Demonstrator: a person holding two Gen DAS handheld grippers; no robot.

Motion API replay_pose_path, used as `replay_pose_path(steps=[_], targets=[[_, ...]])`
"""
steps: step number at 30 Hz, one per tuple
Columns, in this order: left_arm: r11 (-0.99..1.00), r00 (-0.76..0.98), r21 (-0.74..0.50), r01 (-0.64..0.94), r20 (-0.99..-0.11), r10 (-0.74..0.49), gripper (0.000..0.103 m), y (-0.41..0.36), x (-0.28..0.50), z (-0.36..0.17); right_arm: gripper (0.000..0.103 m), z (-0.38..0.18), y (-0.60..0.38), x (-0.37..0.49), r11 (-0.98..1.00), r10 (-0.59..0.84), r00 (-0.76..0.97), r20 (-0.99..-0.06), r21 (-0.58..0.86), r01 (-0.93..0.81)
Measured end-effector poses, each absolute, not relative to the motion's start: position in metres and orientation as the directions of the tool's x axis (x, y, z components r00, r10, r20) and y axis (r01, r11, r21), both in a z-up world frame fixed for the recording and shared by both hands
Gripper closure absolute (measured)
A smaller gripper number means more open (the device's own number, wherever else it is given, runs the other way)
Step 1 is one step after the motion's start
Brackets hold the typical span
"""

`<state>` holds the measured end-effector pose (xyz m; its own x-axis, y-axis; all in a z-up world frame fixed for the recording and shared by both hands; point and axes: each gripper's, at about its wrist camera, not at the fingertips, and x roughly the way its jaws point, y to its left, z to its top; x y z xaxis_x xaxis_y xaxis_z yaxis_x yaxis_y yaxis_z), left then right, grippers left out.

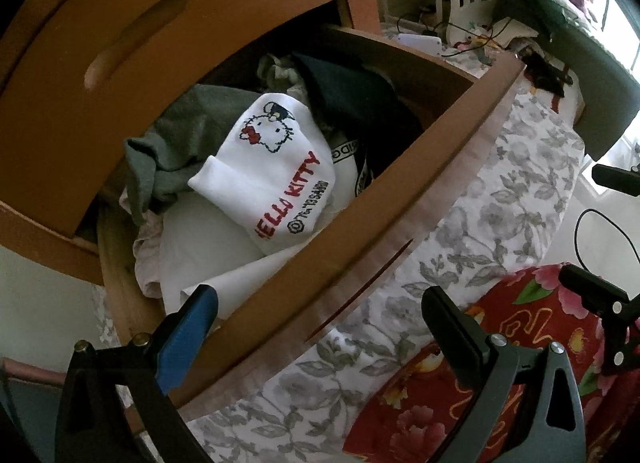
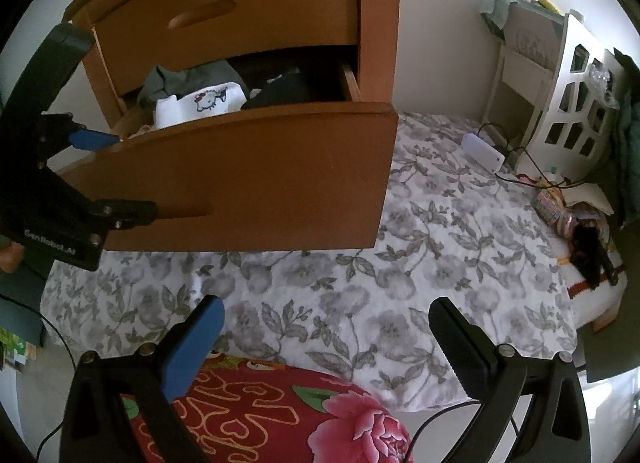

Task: Take underwear out of drawer
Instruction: 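Pull the lower nightstand drawer open by its handle with the left hand, then reach the right gripper into the open drawer toward the white Hello Kitty sock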

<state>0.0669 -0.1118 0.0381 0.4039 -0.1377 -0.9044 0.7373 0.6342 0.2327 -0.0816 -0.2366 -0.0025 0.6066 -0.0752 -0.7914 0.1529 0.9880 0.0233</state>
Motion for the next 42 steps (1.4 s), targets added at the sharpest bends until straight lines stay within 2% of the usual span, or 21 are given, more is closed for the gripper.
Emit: replay_pose_path(steps=[18,25,32,37,42], targets=[[0.679,0.456,0.239,0.694,-0.876,-0.156,0.002,-0.108,0.062,0.041,0.0,0.003,-0.234,-0.088,0.989,-0.076,0.614,-0.786,0.02,0.147],[0.826,0.526,0.059,0.56,-0.796,-0.3,0.002,-0.078,0.055,0.067,0.0,0.002,-0.234,-0.089,0.989,-0.075,0.613,-0.786,0.02,0.147],[0.911,0.675,-0.024,0.411,-0.664,-0.322,0.002,-0.048,0.017,0.087,0.0,0.001,-0.234,-0.088,0.989,-0.075,0.61,-0.789,0.017,0.144],[0.947,0.716,-0.063,0.314,-0.639,-0.28,0.002,-0.025,0.005,0.089,0.0,-0.001,-0.233,-0.088,0.991,-0.071,0.609,-0.79,0.014,0.135],[0.959,0.704,-0.13,0.253,-0.655,-0.275,0.002,-0.006,0.0,0.081,0.0,0.001,-0.23,-0.088,0.992,-0.065,0.628,-0.776,0.018,0.126]])
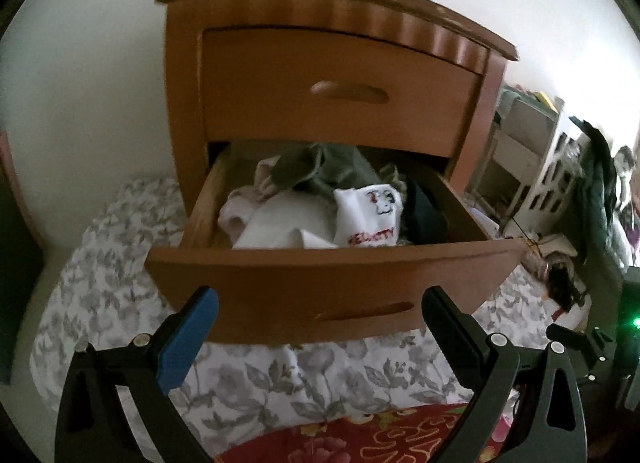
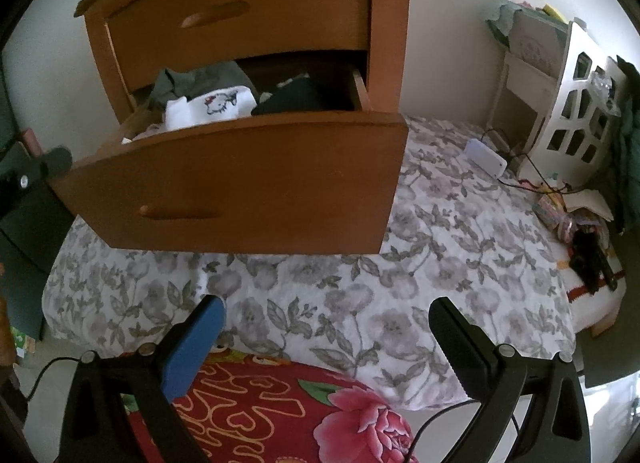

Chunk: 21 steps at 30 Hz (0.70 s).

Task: Take underwear out of drawer
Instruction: 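Reach the right gripper into the open drawer toward the white Hello Kitty sock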

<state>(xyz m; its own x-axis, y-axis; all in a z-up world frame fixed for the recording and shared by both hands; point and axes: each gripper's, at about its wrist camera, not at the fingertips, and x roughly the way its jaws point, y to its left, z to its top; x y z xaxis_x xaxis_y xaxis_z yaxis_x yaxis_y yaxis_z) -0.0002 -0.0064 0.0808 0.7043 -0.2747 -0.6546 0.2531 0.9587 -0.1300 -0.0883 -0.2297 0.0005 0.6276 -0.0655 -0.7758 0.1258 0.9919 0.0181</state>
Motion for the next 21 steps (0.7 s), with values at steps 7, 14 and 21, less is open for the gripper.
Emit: replay_pose_path(steps=[7,14,21], targets=[[0.967,0.734,-0.113,0.229,-0.633,-0.248,0.002,0.003,-0.001,0.082,0.0,0.03,-0.232,-0.08,0.993,-0.055,0.712,-0.7,0.036,0.112],[0.972,0.723,-0.134,0.191,-0.651,-0.232,0.002,0.016,0.009,0.073,0.0,0.073,-0.224,-0.045,0.993,0.051,0.745,-0.665,0.11,0.03],[0.975,0.721,-0.14,0.171,-0.657,-0.221,0.002,0.028,0.02,0.07,0.0,0.091,-0.189,-0.011,0.996,0.088,0.749,-0.657,0.078,-0.049]])
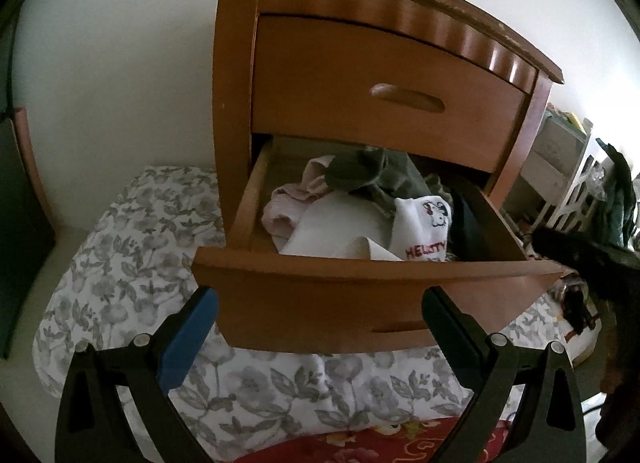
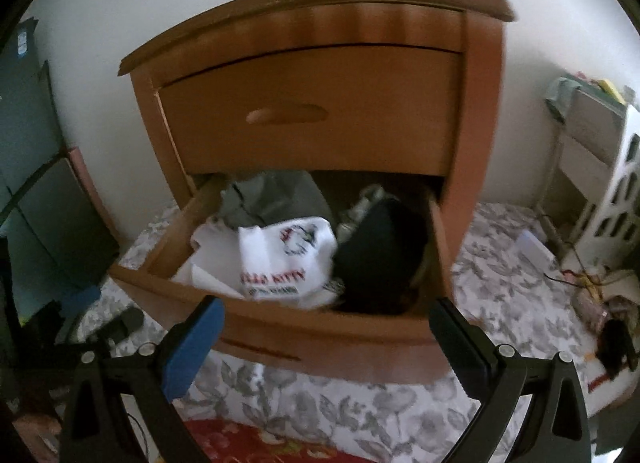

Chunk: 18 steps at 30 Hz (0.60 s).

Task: Take underwear out of drawer
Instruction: 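Reach the right gripper into the open drawer toward the white Hello Kitty sock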

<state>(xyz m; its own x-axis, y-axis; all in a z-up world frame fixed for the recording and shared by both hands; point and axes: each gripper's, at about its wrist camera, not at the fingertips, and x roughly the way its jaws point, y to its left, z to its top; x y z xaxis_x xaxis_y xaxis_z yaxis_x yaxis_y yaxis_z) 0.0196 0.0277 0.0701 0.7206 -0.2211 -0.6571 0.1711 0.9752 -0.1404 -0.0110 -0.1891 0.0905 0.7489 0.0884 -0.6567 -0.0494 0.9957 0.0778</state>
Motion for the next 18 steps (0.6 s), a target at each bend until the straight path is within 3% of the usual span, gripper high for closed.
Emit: replay_pose_path(steps=[11,18], targets=[[0.972,0.705,-0.144,0.187,-0.669,-0.234,0.002,0.032,0.028,0.062,0.0,0.07,-0.134,0.049,0.994,0.088,0.652,-0.753,0.028,-0.103],[0.971,0.695,-0.157,0.178,-0.679,-0.237,0.002,0.038,0.033,0.057,0.012,0.047,-0.119,0.085,0.995,0.085,0.558,-0.825,0.039,-0.094]])
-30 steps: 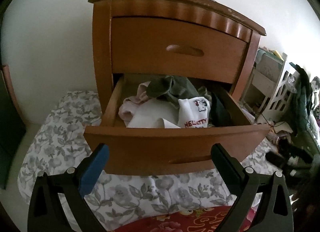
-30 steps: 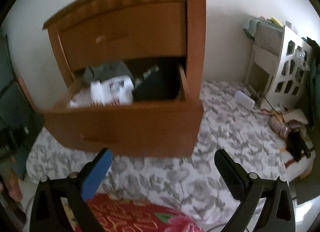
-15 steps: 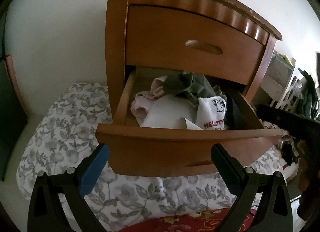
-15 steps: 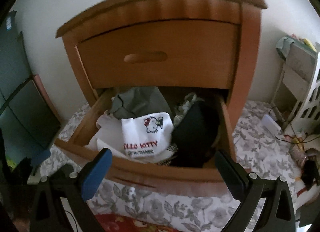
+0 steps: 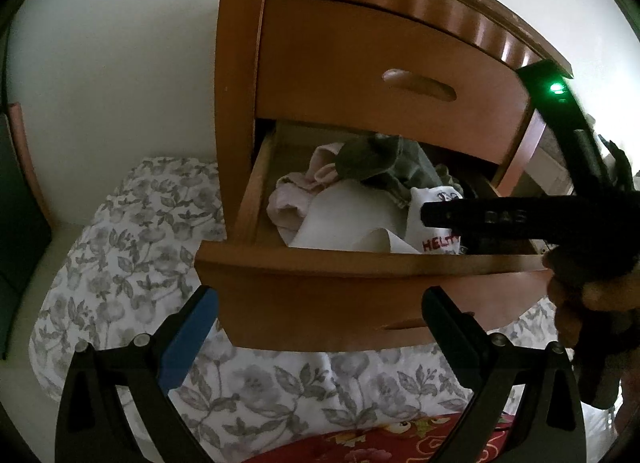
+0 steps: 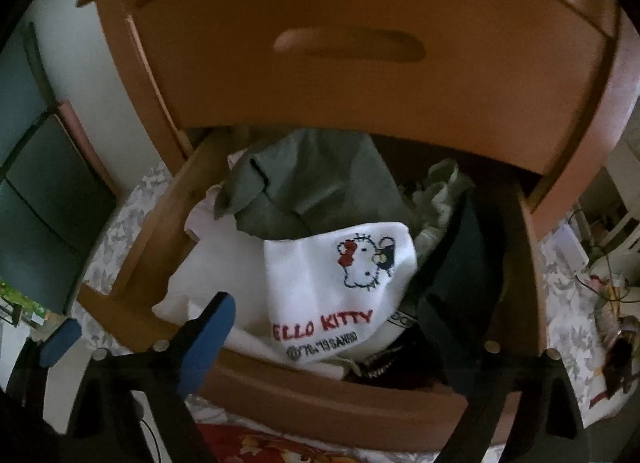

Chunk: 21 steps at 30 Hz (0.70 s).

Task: Take underwear out of drawer
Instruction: 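Reach the right gripper into the open drawer toward the white Hello Kitty sock, then grasp the white Hello Kitty sock with the right gripper and lift it out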

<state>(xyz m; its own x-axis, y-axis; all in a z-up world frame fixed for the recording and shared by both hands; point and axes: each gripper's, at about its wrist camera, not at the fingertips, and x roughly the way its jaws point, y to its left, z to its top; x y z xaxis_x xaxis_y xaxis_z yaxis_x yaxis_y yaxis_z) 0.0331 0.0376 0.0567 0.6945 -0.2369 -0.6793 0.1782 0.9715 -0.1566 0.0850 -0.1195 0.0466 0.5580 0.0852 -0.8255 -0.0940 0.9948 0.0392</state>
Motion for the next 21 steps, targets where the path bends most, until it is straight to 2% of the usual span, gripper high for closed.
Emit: replay_pose_path(steps=[3,5,7,14,21], targets=[[0.971,0.69,-0.159,0.176,-0.684,-0.237,0.002,0.039,0.035,0.055,0.015,0.039,-0.116,0.096,0.995,0.08,0.535,-0.841,0.037,-0.091],[0.971,0.687,-0.162,0.174,-0.687,-0.237,0.002,0.04,0.035,0.054,0.019,0.035,-0.115,0.101,0.996,0.07,0.523,-0.849,0.032,-0.081],[0.972,0.684,-0.163,0.171,-0.69,-0.237,0.002,0.041,0.036,0.053,0.028,0.03,-0.116,0.105,0.997,0.063,0.507,-0.86,0.033,-0.068],[0.97,0.672,-0.175,0.168,-0.699,-0.243,0.002,0.041,0.037,0.051,0.04,0.018,-0.116,0.109,0.996,0.07,0.479,-0.875,0.038,-0.075],[0.97,0.667,-0.178,0.168,-0.704,-0.244,0.002,0.04,0.037,0.051,0.061,0.014,-0.124,0.112,0.998,0.05,0.484,-0.873,0.028,-0.053]])
